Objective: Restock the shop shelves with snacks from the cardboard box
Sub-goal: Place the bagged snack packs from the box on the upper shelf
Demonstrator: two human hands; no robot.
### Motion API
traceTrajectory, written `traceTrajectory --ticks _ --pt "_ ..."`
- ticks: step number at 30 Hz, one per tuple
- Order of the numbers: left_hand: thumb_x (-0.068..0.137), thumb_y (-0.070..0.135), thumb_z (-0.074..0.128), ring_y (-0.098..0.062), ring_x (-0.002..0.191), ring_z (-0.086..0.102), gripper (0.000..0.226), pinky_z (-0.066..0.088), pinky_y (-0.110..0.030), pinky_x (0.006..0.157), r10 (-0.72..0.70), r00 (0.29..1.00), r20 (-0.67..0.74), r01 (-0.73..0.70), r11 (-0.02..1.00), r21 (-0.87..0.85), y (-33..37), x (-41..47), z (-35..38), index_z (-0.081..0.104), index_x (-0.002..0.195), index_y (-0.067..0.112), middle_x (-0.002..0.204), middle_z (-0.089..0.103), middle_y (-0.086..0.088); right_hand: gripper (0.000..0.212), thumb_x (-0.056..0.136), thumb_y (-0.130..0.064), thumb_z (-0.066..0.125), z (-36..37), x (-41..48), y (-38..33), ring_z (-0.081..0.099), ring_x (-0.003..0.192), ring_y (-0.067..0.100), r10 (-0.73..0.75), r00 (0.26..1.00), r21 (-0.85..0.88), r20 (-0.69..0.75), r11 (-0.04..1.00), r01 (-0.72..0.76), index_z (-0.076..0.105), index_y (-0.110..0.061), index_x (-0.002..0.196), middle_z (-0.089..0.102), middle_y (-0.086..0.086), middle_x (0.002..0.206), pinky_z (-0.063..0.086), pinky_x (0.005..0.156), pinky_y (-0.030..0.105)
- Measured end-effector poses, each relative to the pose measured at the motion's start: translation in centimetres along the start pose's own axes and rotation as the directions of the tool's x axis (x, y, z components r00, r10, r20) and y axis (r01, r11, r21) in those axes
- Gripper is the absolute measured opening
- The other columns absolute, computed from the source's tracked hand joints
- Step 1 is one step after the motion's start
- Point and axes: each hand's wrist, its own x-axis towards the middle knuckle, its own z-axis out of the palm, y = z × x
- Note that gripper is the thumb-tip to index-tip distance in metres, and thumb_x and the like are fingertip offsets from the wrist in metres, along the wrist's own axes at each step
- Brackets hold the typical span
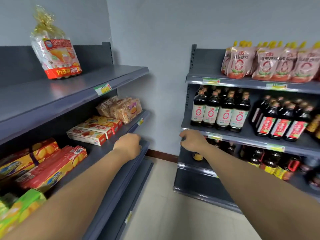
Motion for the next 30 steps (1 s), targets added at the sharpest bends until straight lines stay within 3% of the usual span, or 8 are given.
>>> traceTrajectory --ticks 3,8,14,18,21,23,26,30 --pt "0.095 0.020 0.051 -0.030 0.115 0.057 0.033 0.050 -0.040 0.093 0.055 0.997 0.053 -0.056 0.998 0.012 0.7 -2.9 1.6 0.058 0.126 0.012 0.126 0.059 -0.011 0.045 0.091 -0.017 0.055 1.6 -4.7 1.0 0.045 0.130 0.025 0.049 0.999 -0.018 0.009 0.999 -0.049 0.051 -0.014 0.136 0.048 0.006 0.144 0.036 0.103 0.027" --pt "0.094 0.020 0.051 -0.028 0.096 0.060 0.020 0.053 -0.039 0.079 0.102 0.988 0.117 -0.098 0.994 -0.040 1.9 -8.1 3.7 0.062 0.107 0.008 0.104 0.062 -0.008 0.039 0.091 -0.020 0.059 3.7 -11.7 2.5 0.051 0.122 0.027 0.096 0.995 -0.033 0.016 0.995 -0.095 0.057 -0.010 0.129 0.055 0.009 0.134 0.041 0.095 0.030" --pt "0.095 0.024 0.052 -0.030 0.109 0.058 0.032 0.052 -0.039 0.088 0.094 0.980 0.173 -0.091 0.996 -0.026 4.2 -14.0 5.6 0.058 0.123 0.010 0.122 0.060 -0.011 0.041 0.090 -0.019 0.058 5.2 -18.0 5.6 0.052 0.121 0.027 0.169 0.984 -0.042 0.049 0.985 -0.167 0.054 -0.016 0.132 0.056 0.007 0.133 0.044 0.096 0.034" --pt "0.094 0.021 0.050 -0.026 0.087 0.055 0.014 0.045 -0.033 0.067 0.089 0.978 0.189 -0.089 0.996 -0.010 6.4 -18.6 7.2 0.055 0.095 0.008 0.107 0.062 -0.011 0.043 0.091 -0.019 0.056 6.5 -22.7 7.9 0.050 0.124 0.025 0.193 0.978 -0.048 0.077 0.981 -0.189 0.053 -0.019 0.134 0.054 0.003 0.136 0.042 0.096 0.032" --pt "0.095 0.020 0.051 -0.023 0.082 0.053 0.014 0.041 -0.031 0.063 0.057 0.974 0.219 -0.052 0.998 -0.029 8.3 -22.5 8.8 0.046 0.084 0.013 0.100 0.061 -0.009 0.043 0.091 -0.018 0.055 7.7 -26.6 9.9 0.049 0.125 0.025 0.197 0.974 -0.042 0.112 0.980 -0.194 0.052 -0.018 0.134 0.053 0.004 0.138 0.044 0.099 0.034" --pt "0.095 0.022 0.052 -0.023 0.090 0.058 0.010 0.045 -0.031 0.068 0.058 0.969 0.241 -0.049 0.998 -0.041 9.7 -24.9 10.1 0.054 0.095 0.012 0.110 0.063 -0.009 0.043 0.091 -0.016 0.054 8.4 -29.4 11.3 0.050 0.125 0.025 0.199 0.972 -0.049 0.122 0.980 -0.194 0.052 -0.017 0.134 0.054 0.004 0.137 0.044 0.098 0.034" --pt "0.097 0.025 0.052 -0.026 0.110 0.059 0.034 0.048 -0.031 0.083 0.060 0.962 0.268 -0.044 0.997 -0.066 12.0 -28.5 11.7 0.055 0.128 0.013 0.127 0.059 -0.009 0.045 0.088 -0.014 0.053 9.1 -33.2 13.3 0.052 0.122 0.025 0.231 0.964 -0.067 0.128 0.972 -0.224 0.053 -0.019 0.133 0.056 0.003 0.134 0.045 0.095 0.033" --pt "0.098 0.026 0.051 -0.027 0.113 0.057 0.038 0.047 -0.030 0.081 0.116 0.952 0.283 -0.105 0.993 -0.053 14.2 -31.8 13.2 0.051 0.134 0.014 0.132 0.057 -0.007 0.045 0.086 -0.017 0.054 9.6 -37.6 15.6 0.052 0.122 0.023 0.291 0.948 -0.028 0.131 0.957 -0.290 0.055 -0.024 0.131 0.054 0.000 0.136 0.047 0.094 0.033"
